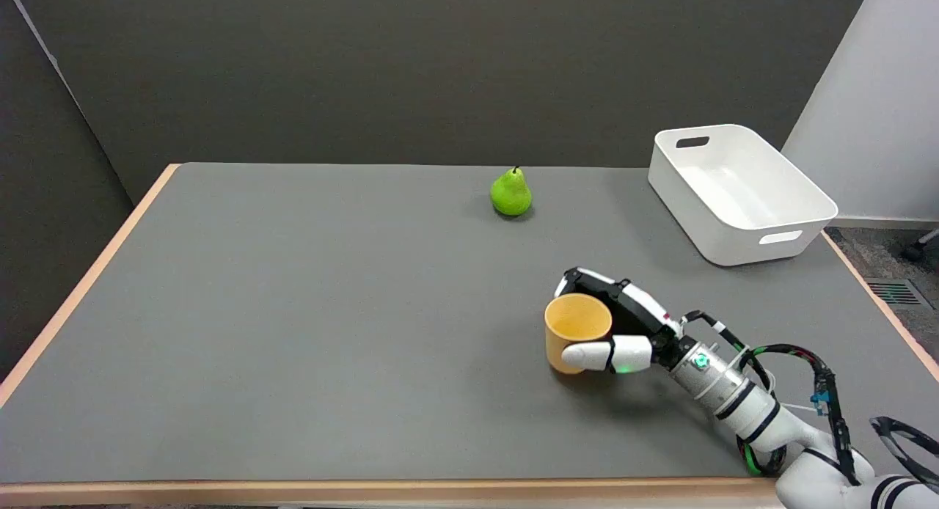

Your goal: Place the yellow cup in the box.

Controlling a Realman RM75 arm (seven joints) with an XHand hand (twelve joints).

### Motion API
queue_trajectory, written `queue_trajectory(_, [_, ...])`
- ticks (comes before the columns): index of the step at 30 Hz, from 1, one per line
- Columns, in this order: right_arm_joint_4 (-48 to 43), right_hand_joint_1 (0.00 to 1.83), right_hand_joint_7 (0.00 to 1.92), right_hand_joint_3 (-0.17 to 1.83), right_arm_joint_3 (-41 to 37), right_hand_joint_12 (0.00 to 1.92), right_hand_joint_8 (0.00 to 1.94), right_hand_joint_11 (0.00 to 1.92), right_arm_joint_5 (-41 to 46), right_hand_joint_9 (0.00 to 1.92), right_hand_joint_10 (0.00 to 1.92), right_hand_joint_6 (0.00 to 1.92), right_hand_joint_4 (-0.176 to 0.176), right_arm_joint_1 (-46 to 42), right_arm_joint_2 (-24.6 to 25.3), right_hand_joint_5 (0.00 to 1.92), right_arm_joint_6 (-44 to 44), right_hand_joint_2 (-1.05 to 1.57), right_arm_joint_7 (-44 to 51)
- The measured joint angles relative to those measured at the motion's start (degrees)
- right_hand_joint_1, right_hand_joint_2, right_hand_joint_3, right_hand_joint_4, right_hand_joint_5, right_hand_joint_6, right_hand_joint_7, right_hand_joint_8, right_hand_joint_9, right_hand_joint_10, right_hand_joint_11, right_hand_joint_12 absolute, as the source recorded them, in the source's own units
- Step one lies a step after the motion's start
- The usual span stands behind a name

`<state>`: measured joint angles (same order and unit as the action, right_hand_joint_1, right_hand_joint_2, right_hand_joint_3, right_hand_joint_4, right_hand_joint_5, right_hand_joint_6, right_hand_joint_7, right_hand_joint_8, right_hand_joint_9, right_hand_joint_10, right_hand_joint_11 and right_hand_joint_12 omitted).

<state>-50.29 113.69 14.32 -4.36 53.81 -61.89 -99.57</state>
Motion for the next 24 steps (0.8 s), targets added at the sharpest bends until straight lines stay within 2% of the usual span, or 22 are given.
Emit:
queue_trajectory(9, [-6.1, 1.31, 0.68, -0.09, -6.2, 1.92, 1.63, 0.26, 1.4, 0.64, 1.72, 1.57, -0.176, -0.6, -1.6, 0.40, 3.8, 1.37, 2.5])
queue_trajectory(18, [-13.0, 1.30, 0.66, -0.14, -16.8, 1.92, 1.66, 0.23, 2.1, 0.63, 1.76, 1.61, -0.176, -0.6, -4.0, 0.38, 12.8, 1.41, 5.2])
queue_trajectory(24, [-14.0, 1.31, 0.69, -0.07, -22.8, 1.92, 1.62, 0.26, 2.3, 0.65, 1.71, 1.58, -0.176, 1.9, -5.4, 0.40, 19.3, 1.36, 7.1])
